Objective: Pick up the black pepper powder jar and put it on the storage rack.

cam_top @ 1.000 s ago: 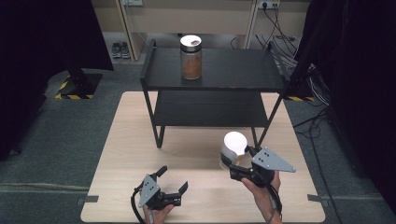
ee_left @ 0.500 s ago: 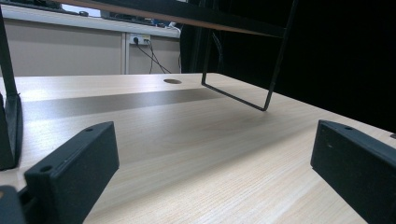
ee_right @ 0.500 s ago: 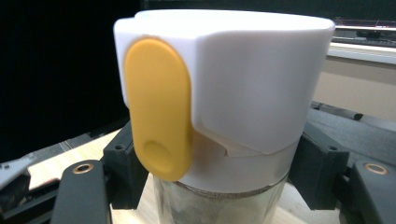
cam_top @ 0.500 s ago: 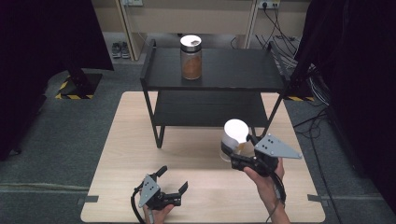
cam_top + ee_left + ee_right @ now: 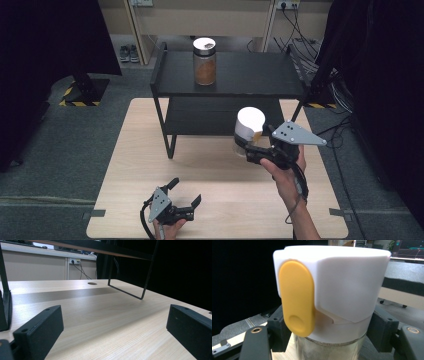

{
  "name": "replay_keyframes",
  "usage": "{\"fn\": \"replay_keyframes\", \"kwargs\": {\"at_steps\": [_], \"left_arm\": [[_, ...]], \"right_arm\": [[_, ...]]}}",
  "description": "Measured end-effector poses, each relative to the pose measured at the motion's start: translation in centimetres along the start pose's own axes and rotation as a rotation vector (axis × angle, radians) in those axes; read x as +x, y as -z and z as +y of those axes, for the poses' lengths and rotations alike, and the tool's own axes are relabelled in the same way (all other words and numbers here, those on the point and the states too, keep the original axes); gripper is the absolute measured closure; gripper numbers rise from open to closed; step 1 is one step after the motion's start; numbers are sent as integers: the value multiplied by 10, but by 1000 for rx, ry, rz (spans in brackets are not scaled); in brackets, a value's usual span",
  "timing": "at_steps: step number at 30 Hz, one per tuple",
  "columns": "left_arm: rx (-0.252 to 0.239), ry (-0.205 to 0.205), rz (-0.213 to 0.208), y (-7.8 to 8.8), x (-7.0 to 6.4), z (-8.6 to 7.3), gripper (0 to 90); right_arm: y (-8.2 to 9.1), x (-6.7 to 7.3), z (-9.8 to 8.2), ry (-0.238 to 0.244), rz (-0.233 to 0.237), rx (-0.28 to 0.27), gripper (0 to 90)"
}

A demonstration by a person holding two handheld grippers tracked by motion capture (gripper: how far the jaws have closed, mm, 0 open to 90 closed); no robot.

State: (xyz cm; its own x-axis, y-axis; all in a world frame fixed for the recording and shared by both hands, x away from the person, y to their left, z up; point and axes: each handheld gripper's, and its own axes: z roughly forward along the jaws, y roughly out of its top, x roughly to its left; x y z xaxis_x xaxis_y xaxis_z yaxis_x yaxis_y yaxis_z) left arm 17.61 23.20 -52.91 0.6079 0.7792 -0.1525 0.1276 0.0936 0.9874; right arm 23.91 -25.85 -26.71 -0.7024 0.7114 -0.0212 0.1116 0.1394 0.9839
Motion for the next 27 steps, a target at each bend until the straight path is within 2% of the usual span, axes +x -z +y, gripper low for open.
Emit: {"fn": "replay_keyframes", "kwargs": {"at_steps": [9, 20, 27], "left_arm": [[0, 2, 0, 0, 0, 0, 3], [-2, 7, 1, 0, 0, 0, 3], [-2, 8, 1, 0, 0, 0, 3]], "right_arm": [[-7, -6, 20, -10, 2, -6, 308], [-11, -7, 49, 10, -17, -13, 308], [-17, -11, 68, 5, -21, -13, 308]]}}
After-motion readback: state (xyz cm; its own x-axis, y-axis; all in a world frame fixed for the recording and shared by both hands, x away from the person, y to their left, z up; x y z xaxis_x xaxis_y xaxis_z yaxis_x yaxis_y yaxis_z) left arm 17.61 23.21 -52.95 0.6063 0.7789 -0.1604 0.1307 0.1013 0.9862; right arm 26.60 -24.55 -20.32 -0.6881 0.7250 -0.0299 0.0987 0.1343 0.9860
